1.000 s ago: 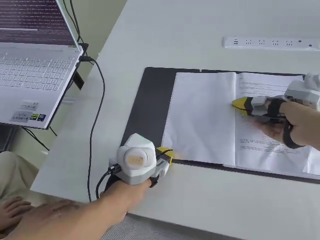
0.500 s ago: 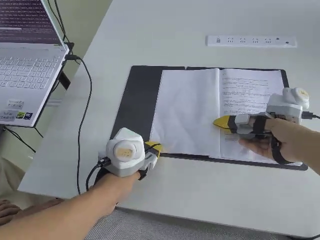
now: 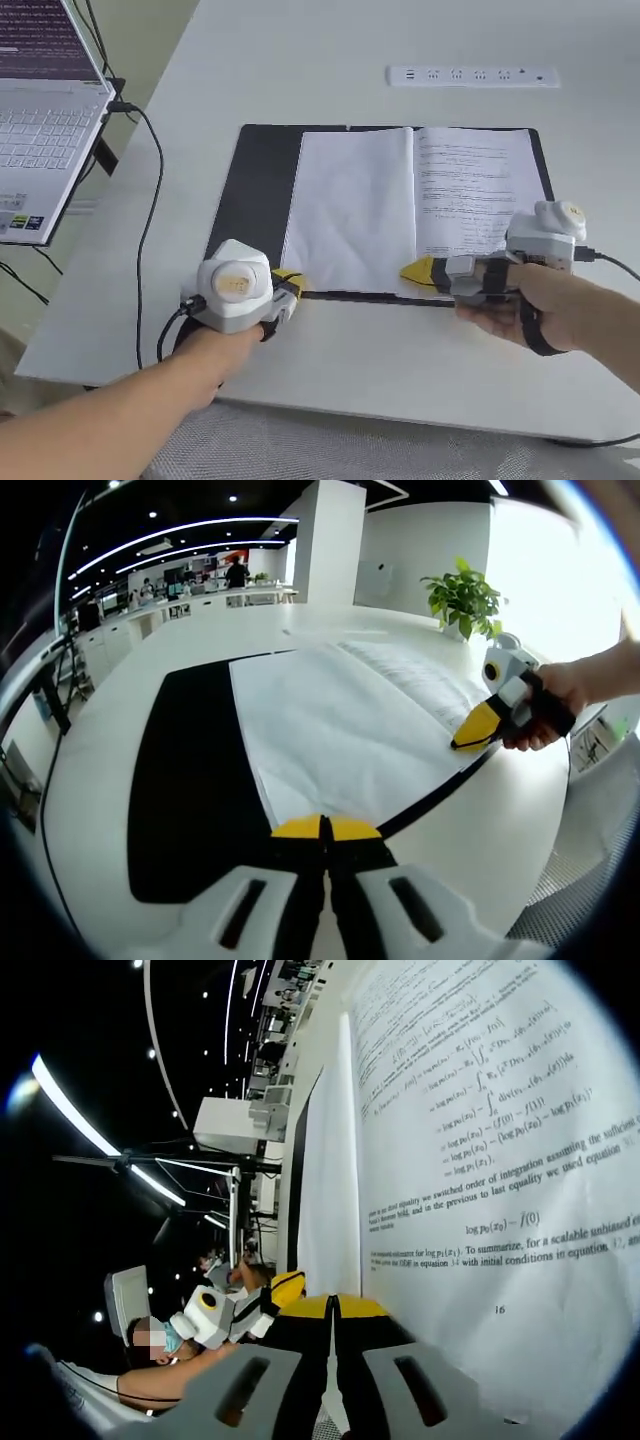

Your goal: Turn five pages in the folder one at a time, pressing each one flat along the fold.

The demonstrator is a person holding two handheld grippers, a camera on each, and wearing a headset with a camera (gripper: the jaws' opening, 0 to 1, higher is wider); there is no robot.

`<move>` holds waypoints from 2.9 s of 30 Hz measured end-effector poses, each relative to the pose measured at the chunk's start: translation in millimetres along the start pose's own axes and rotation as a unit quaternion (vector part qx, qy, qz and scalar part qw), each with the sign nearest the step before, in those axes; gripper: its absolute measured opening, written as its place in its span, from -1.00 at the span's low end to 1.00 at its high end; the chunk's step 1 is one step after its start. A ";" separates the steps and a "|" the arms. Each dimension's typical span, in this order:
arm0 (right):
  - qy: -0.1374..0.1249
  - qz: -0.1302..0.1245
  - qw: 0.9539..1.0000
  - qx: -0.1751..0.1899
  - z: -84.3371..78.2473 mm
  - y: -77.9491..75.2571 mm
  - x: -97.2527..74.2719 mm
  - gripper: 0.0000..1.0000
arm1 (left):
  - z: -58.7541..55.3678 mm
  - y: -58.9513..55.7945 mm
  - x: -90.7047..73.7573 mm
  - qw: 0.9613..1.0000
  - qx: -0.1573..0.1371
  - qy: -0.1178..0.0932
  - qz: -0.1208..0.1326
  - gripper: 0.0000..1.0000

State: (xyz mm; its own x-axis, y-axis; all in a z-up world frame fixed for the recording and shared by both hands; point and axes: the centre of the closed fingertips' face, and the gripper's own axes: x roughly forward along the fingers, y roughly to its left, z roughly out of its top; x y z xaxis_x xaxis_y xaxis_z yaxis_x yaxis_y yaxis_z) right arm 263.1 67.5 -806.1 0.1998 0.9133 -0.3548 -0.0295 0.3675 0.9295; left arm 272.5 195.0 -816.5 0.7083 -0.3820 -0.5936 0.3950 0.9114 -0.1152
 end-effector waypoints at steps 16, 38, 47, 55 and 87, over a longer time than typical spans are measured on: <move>0.004 0.007 1.000 0.001 -39.0 16.7 -13.7 -1.00 | 0.9 0.3 -0.2 1.000 -0.008 0.000 0.003 -1.00; -0.155 -0.040 0.985 -0.063 -17.6 66.9 -119.9 -0.49 | 39.7 -18.1 -61.4 0.999 -0.023 0.008 -0.021 -0.72; -0.216 -0.124 0.960 -0.125 -22.9 68.9 -173.2 -0.08 | 54.2 -26.7 -111.1 1.000 -0.007 -0.010 -0.017 -0.32; -0.242 -0.176 0.940 -0.162 -46.7 86.7 -193.0 0.27 | 50.9 -34.3 -140.0 0.999 -0.020 0.027 -0.016 0.19; -0.311 -0.218 0.902 -0.204 -43.3 100.7 -229.5 0.68 | 82.8 -45.1 -184.4 0.999 -0.033 -0.009 -0.013 0.81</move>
State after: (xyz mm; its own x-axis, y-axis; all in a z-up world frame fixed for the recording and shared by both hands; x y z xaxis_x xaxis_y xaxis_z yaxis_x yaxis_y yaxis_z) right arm 171.9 -97.5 -635.5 0.7863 0.4377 -0.4361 -0.1475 0.8184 0.5554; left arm 172.4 211.6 -635.9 0.7088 -0.4084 -0.5752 0.3749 0.9088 -0.1832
